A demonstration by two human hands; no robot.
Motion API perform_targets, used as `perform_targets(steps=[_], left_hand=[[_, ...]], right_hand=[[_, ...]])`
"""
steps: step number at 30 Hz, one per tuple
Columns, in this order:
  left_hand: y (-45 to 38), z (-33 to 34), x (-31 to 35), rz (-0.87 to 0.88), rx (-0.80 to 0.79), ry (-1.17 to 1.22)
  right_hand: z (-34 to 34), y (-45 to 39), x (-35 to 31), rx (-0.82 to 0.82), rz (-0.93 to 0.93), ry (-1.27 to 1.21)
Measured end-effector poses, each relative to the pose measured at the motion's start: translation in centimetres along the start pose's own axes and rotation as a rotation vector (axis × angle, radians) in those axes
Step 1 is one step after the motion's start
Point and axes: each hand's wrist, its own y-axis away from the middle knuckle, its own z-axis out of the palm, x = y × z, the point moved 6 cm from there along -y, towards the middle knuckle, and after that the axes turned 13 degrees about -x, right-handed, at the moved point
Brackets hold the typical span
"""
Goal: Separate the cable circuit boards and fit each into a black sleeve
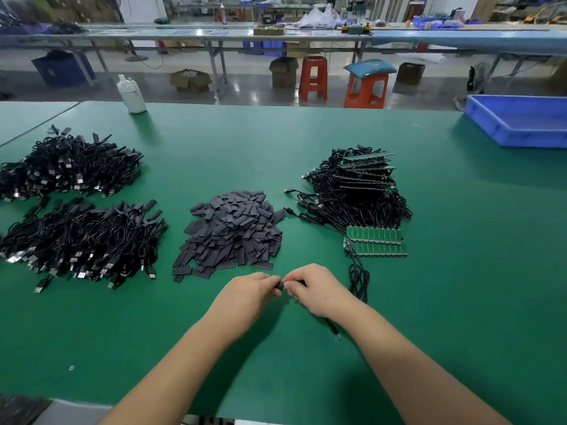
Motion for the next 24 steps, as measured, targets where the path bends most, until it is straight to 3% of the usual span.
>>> perform_targets(steps=[5, 11, 16, 21, 24], left_hand=[[-0.4, 0.7, -0.3, -0.041, -0.032, -0.065], [-0.8, 1.2, -0.4, -0.155, -0.142, -0.254], [-0.7, 1.0, 0.7, -0.211, -0.214, -0.335], [-0.5, 0.5, 1.3, -0.139, -0.093, -0.193], [-0.4, -0.4, 1.1, -0.105, 0.101, 0.183]], right_hand=[[0.5, 0.0, -0.3, 0.003, 0.019, -0.058], [1.1, -0.5, -1.1, 0.009, 0.022, 0.149], [0.8, -0.7, -1.1, 0.047, 0.008, 0.165], [0.8, -0.5, -1.0, 0.007, 0.043, 0.123], [0.5, -0.4, -0.8, 0.002, 0.033, -0.067]])
